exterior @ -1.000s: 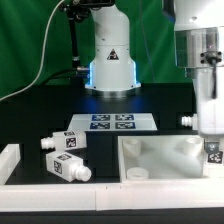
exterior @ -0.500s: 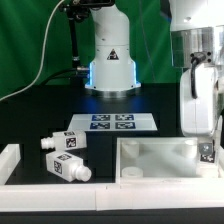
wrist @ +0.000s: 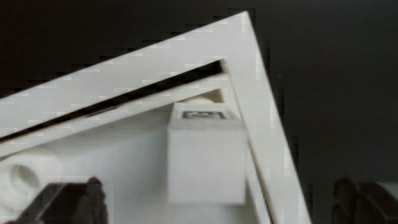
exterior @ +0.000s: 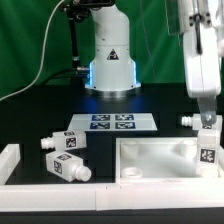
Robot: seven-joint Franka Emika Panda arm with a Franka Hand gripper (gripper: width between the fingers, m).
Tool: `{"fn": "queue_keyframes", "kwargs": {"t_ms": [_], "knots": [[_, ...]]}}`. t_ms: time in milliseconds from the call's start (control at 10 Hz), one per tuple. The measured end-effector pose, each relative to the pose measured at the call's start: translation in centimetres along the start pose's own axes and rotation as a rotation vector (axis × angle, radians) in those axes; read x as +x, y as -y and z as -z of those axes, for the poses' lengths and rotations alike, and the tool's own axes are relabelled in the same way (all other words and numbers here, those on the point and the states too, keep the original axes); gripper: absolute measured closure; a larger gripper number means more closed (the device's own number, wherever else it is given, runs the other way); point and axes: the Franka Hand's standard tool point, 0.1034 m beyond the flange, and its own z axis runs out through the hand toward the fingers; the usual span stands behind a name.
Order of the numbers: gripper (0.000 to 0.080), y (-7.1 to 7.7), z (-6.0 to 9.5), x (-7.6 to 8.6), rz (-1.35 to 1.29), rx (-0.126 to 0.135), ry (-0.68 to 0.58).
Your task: Assemble one leg
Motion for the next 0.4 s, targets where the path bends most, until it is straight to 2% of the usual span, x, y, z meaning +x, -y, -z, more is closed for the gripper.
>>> {"fn": "queue_keyframes", "kwargs": {"t_ms": [100,400], "knots": [[0.0151,0.1,-0.28,0.2,-0.002,0.008,-0.004],[0.0151,-0.05,-0.68,0.23,0.001,0.003,-0.008]]}}
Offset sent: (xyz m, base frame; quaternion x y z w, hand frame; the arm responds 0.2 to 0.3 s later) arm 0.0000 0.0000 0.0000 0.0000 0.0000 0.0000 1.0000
